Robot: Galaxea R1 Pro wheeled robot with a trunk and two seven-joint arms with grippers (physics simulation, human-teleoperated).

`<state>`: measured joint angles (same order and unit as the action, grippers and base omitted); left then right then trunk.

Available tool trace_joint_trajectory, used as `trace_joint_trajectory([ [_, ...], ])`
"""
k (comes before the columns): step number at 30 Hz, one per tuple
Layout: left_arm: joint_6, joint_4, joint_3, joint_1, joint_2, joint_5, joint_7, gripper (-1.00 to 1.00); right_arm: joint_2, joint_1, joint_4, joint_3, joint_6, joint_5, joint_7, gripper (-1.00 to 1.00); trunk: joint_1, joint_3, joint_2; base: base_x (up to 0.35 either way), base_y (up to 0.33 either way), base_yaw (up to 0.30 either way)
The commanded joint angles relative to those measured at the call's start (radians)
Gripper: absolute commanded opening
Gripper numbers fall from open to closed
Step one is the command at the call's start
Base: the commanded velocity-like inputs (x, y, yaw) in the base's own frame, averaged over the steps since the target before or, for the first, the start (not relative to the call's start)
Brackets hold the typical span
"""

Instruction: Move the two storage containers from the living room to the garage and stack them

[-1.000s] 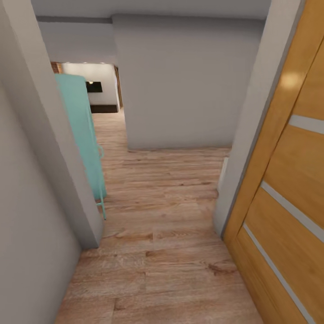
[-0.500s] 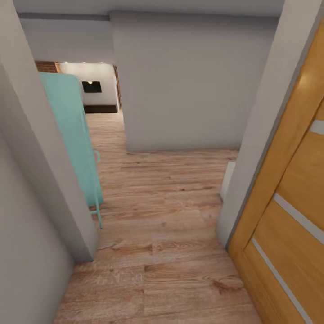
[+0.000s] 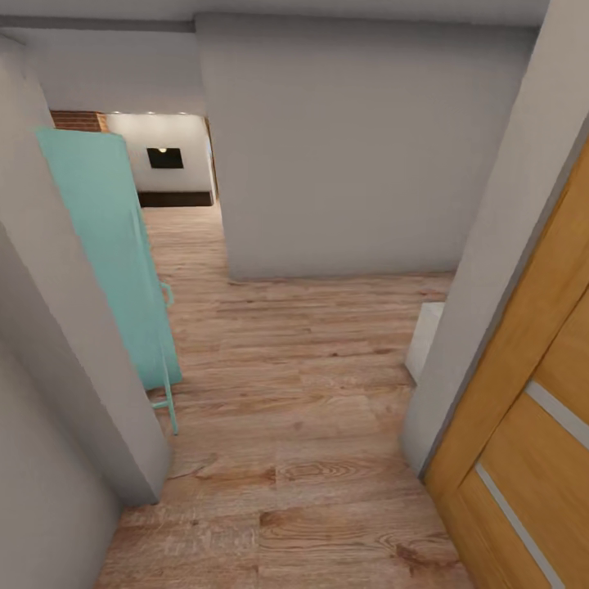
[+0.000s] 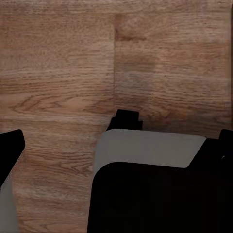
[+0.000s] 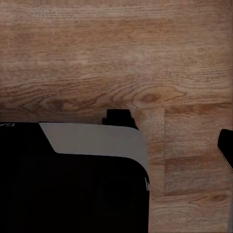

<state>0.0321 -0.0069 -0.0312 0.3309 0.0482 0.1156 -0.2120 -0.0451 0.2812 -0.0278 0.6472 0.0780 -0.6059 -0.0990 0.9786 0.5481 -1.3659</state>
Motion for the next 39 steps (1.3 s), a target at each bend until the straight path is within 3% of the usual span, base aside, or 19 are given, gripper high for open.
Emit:
trace_joint_trajectory([
  [1, 0.003, -0.001, -0.004, 0.001, 0.000, 0.009, -0.003, 1.00, -0.001, 0.001, -0.003, 0.008, 0.005, -0.008, -0.001, 1.00, 0.001, 0.001, 0.000, 0.321, 0.000, 0.000],
  [39, 0.003, -0.001, -0.004, 0.000, 0.001, 0.010, -0.003, 1.00, -0.003, 0.001, -0.003, 0.008, 0.005, -0.010, -0.001, 1.00, 0.001, 0.001, 0.000, 0.321, 0.000, 0.000],
])
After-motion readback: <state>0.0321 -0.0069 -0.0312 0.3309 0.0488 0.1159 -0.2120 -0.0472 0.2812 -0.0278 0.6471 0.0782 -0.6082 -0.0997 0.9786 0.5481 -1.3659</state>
